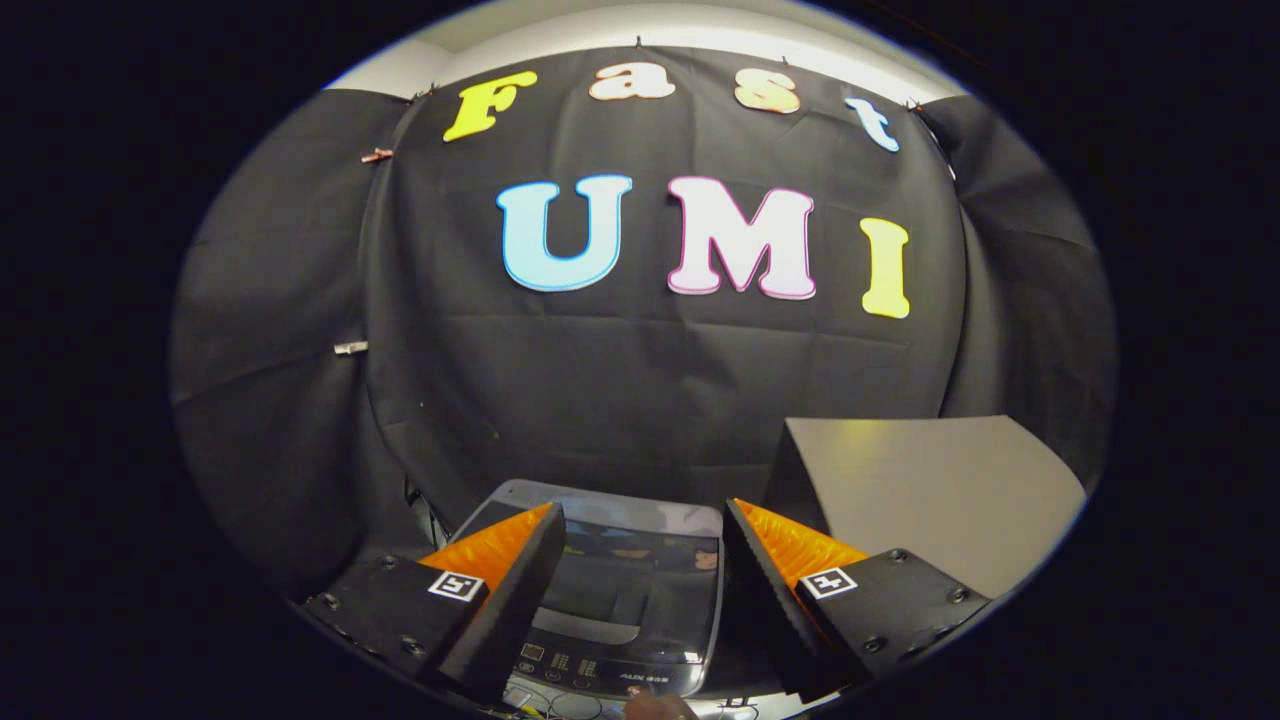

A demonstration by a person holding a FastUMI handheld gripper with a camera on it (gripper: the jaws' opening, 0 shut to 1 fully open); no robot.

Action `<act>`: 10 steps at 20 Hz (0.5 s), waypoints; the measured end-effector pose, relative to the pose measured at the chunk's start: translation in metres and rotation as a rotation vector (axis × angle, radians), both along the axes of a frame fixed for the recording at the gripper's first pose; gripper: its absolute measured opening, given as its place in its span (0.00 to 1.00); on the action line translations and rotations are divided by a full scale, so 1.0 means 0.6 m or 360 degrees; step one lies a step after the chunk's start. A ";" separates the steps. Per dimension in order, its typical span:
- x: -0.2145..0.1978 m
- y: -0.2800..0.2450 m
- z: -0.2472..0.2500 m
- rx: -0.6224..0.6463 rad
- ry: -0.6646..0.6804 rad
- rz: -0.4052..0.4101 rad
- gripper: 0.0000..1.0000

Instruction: Put the clothes into the washing machine and then close the washing machine lid.

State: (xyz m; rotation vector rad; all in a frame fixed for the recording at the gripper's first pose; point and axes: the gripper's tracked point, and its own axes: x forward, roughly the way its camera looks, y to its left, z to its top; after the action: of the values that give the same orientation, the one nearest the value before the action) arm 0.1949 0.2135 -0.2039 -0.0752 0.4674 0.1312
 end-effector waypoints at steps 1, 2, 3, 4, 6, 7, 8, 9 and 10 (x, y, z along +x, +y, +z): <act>-0.010 -0.011 0.019 0.0014 -0.0043 0.0009 0.99; -0.021 -0.020 0.045 0.0031 -0.0085 0.0018 0.98; -0.034 -0.027 0.070 0.0045 -0.0127 0.0032 0.98; -0.045 -0.036 0.097 0.0054 -0.0172 0.0048 0.98; -0.070 -0.059 0.148 0.0056 -0.0266 0.0066 0.98; -0.083 -0.071 0.172 0.0060 -0.0313 0.0070 0.98; -0.100 -0.089 0.203 0.0062 -0.0354 0.0075 0.98; -0.113 -0.101 0.221 0.0063 -0.0389 0.0076 0.98; -0.127 -0.113 0.240 0.0064 -0.0426 0.0078 0.98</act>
State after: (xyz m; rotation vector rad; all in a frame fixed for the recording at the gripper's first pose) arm 0.1186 0.1455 -0.0602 -0.0639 0.1955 0.1759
